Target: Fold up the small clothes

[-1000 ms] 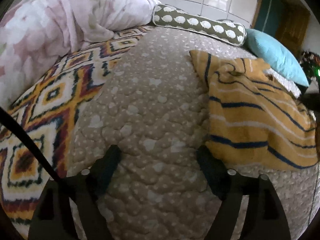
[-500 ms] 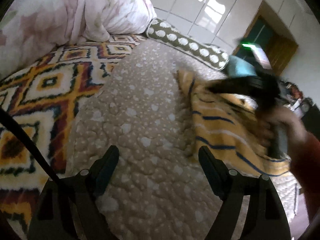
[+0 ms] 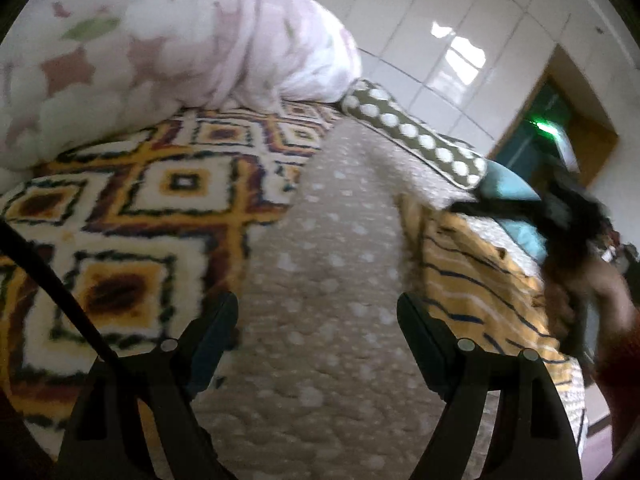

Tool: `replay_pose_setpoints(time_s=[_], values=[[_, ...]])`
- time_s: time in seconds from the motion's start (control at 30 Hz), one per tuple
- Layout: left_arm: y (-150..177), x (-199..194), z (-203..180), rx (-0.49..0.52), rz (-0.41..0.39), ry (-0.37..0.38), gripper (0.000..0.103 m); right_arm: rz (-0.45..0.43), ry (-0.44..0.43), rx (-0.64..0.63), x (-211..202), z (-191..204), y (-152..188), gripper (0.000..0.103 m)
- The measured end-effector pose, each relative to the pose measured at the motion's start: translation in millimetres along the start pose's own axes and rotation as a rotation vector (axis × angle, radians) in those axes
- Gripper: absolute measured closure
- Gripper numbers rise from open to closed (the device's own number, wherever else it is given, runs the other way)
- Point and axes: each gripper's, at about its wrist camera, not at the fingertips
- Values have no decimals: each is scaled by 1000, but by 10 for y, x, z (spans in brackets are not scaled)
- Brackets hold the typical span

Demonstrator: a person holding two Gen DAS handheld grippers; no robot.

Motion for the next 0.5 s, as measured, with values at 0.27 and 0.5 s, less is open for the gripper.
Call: replay_pose_setpoints(time_s=[0.27, 0.5], values=[[20, 68, 109, -18, 41, -110, 23, -48, -28, -115, -617, 160, 1000, 52], [6, -36, 323, -83, 5, -165, 23, -112, -88, -273, -731, 572, 1469, 52]])
Point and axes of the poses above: each gripper's, at about its wrist camera, not at the fingertips, and x roughly the way its jaws point, z to its left, y to its underside, and after that the axes turned 9 degrees about x, right-handed
